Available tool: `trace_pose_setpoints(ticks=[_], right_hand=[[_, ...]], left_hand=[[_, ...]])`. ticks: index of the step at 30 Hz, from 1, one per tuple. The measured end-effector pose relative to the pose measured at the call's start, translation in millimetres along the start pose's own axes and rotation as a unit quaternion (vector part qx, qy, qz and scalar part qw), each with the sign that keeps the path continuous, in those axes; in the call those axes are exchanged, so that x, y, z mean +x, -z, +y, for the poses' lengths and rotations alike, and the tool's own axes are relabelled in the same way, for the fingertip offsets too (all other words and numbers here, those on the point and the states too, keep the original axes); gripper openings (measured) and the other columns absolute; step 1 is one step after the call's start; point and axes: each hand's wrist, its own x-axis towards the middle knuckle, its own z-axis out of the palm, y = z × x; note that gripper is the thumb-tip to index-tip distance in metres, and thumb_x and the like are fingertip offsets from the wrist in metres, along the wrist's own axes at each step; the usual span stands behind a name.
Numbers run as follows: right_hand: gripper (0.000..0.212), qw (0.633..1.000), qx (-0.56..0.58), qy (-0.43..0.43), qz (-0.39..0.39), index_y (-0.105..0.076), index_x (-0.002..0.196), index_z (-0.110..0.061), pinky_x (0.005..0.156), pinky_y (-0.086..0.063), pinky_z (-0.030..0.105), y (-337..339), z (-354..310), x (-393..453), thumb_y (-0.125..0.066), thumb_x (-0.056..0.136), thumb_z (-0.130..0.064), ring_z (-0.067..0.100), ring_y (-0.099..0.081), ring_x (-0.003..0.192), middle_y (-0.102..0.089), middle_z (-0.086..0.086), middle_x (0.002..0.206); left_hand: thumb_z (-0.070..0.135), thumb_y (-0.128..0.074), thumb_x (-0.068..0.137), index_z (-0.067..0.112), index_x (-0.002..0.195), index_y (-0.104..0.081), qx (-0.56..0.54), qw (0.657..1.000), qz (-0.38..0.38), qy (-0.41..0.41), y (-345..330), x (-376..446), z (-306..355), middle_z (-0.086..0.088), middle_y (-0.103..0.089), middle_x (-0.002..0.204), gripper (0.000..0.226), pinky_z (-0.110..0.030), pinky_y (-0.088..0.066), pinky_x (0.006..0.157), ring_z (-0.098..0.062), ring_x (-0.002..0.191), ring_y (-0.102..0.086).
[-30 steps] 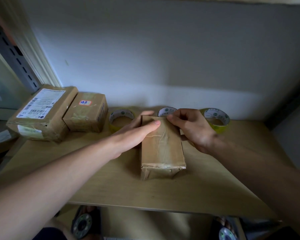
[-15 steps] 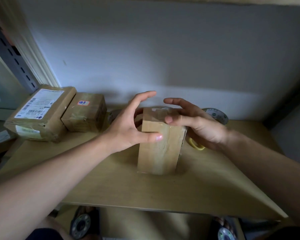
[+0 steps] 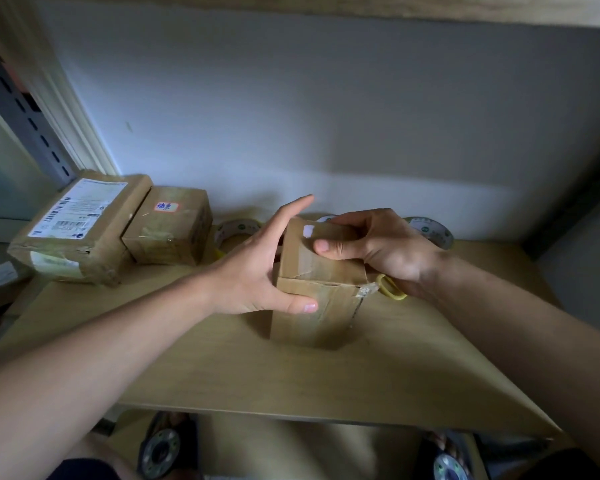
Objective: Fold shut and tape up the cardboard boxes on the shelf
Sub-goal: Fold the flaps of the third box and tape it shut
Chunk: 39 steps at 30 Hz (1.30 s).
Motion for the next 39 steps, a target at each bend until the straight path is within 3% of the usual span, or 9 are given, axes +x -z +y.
trace_pose_setpoints(ticks=[4, 8, 12, 18, 22, 24, 28, 32, 39], right_hand=[[0.015, 0.999, -0.02, -0.021, 0.038, -0.082, 0.101, -0.022, 0.075, -0.059, 0.032, 2, 3, 4, -0.081, 0.087, -0.025, 0.018, -0.076, 0.087, -0.08, -0.001, 0.092], [0.012, 0.996, -0.022, -0.025, 0.079, -0.082, 0.1, -0.018, 0.088, -0.062, 0.048, -2, 3, 7, -0.073, 0.095, -0.024, 0.026, -0.077, 0.093, -0.08, 0.006, 0.093], [0.017, 0.993, -0.026, -0.018, 0.109, -0.082, 0.1, -0.012, 0.092, -0.061, 0.043, -6, 3, 9, -0.067, 0.099, -0.022, 0.025, -0.077, 0.09, -0.08, 0.007, 0.09], [0.042, 0.992, -0.07, -0.013, 0.106, -0.075, 0.101, 0.005, 0.081, -0.059, 0.04, 0, 6, 12, -0.059, 0.104, -0.034, 0.027, -0.064, 0.078, -0.07, 0.033, 0.104], [0.039, 0.996, -0.063, -0.011, 0.055, -0.077, 0.107, -0.005, 0.07, -0.055, 0.019, 2, 2, 3, -0.055, 0.105, -0.037, 0.015, -0.067, 0.083, -0.077, 0.018, 0.1], [0.039, 0.994, -0.108, 0.02, -0.018, -0.073, 0.119, -0.015, 0.07, -0.051, 0.014, 4, -1, -4, -0.065, 0.096, -0.046, 0.0, -0.069, 0.083, -0.079, -0.005, 0.094], [0.081, 0.971, -0.227, 0.034, -0.057, -0.06, 0.129, -0.034, 0.081, -0.049, 0.009, -1, -2, -4, -0.085, 0.057, -0.063, -0.01, -0.067, 0.098, -0.072, -0.022, 0.106], [0.068, 0.984, -0.177, 0.033, -0.009, -0.068, 0.109, -0.031, 0.075, -0.056, 0.018, -8, -4, 1, -0.089, 0.05, -0.056, -0.002, -0.07, 0.087, -0.075, -0.014, 0.095], [0.03, 0.995, -0.091, 0.029, 0.034, -0.076, 0.091, -0.021, 0.066, -0.056, 0.022, -11, -1, 9, -0.092, 0.069, -0.033, 0.007, -0.071, 0.074, -0.075, -0.006, 0.079]], left_hand=[[0.045, -0.091, 0.059, 0.046, 0.159, -0.001, 0.011, 0.999, -0.009, 0.034, -1, 1, -1, 0.009, -0.044, 0.152, 0.135, -0.023, -0.037, 0.115, 0.0, 0.136, -0.046], [0.032, -0.094, 0.064, 0.042, 0.159, -0.006, -0.001, 0.999, -0.02, 0.051, 0, -1, -4, 0.013, -0.049, 0.145, 0.13, -0.016, -0.042, 0.105, 0.006, 0.126, -0.052], [0.013, -0.094, 0.071, 0.033, 0.158, -0.012, -0.007, 0.999, -0.022, 0.044, 2, 0, -4, 0.015, -0.05, 0.14, 0.121, -0.008, -0.042, 0.095, 0.01, 0.119, -0.055], [0.027, -0.096, 0.065, 0.038, 0.156, -0.014, 0.003, 0.999, -0.026, 0.04, 4, 0, -7, 0.016, -0.047, 0.143, 0.122, -0.013, -0.043, 0.102, 0.007, 0.123, -0.053], [0.042, -0.093, 0.059, 0.043, 0.158, -0.006, 0.014, 0.998, -0.02, 0.051, 4, 0, -6, 0.016, -0.044, 0.148, 0.131, -0.014, -0.039, 0.108, 0.009, 0.13, -0.046], [0.046, -0.093, 0.057, 0.042, 0.158, -0.006, 0.015, 0.998, -0.02, 0.05, 3, 0, -6, 0.022, -0.043, 0.147, 0.133, -0.012, -0.039, 0.107, 0.013, 0.129, -0.046], [0.028, -0.097, 0.066, 0.038, 0.158, -0.01, 0.023, 0.999, -0.023, 0.044, 4, 0, -7, 0.032, -0.043, 0.139, 0.127, -0.01, -0.039, 0.105, 0.016, 0.125, -0.046], [0.034, -0.093, 0.061, 0.035, 0.154, -0.015, 0.029, 0.999, -0.018, 0.032, 3, -1, -6, 0.026, -0.045, 0.138, 0.121, -0.014, -0.041, 0.103, 0.01, 0.124, -0.049], [0.039, -0.093, 0.059, 0.037, 0.148, -0.022, 0.028, 0.999, -0.008, 0.022, 3, -1, -4, 0.018, -0.051, 0.131, 0.113, -0.025, -0.049, 0.101, -0.006, 0.118, -0.056]])
